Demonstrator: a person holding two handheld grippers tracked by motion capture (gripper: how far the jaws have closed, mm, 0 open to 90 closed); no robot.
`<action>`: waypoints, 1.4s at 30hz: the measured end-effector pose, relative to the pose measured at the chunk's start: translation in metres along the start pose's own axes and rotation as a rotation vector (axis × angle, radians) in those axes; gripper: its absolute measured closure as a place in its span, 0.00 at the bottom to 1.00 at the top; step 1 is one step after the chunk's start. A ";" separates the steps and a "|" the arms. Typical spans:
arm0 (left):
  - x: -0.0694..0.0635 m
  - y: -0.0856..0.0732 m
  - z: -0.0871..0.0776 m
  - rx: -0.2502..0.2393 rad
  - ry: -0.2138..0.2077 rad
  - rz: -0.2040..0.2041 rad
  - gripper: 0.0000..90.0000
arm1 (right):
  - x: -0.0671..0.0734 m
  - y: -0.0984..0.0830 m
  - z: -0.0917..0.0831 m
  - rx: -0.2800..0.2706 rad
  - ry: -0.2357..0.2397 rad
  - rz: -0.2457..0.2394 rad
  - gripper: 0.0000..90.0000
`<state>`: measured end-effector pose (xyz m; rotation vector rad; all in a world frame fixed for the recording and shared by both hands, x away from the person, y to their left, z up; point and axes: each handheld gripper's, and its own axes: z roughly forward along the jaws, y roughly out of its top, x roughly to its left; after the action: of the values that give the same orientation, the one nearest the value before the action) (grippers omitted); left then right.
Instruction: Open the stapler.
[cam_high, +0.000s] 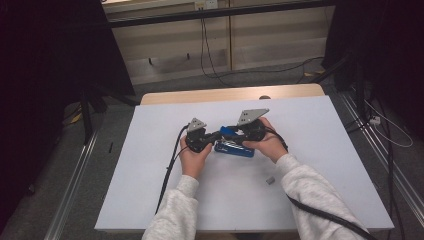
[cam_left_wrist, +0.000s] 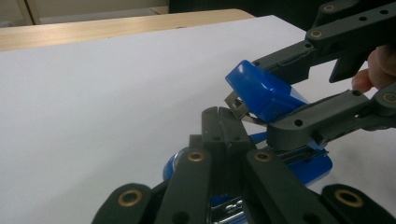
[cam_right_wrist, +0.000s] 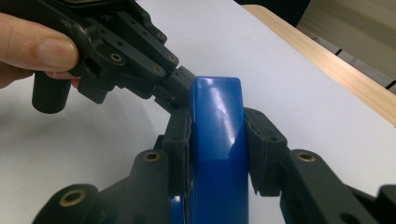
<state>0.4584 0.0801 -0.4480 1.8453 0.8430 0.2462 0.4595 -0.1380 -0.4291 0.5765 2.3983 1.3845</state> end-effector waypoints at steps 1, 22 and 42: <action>0.000 0.000 0.000 0.000 0.000 0.000 1.00 | 0.000 0.000 0.000 0.000 0.000 0.000 0.72; -0.001 0.004 0.001 0.001 0.010 0.012 1.00 | 0.034 0.007 -0.032 -0.046 -0.142 0.039 0.74; -0.003 0.005 0.004 0.007 0.014 0.018 1.00 | 0.044 -0.015 0.001 -0.013 -0.137 0.148 1.00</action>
<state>0.4603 0.0744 -0.4447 1.8603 0.8380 0.2676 0.4190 -0.1231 -0.4458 0.8317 2.2759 1.3703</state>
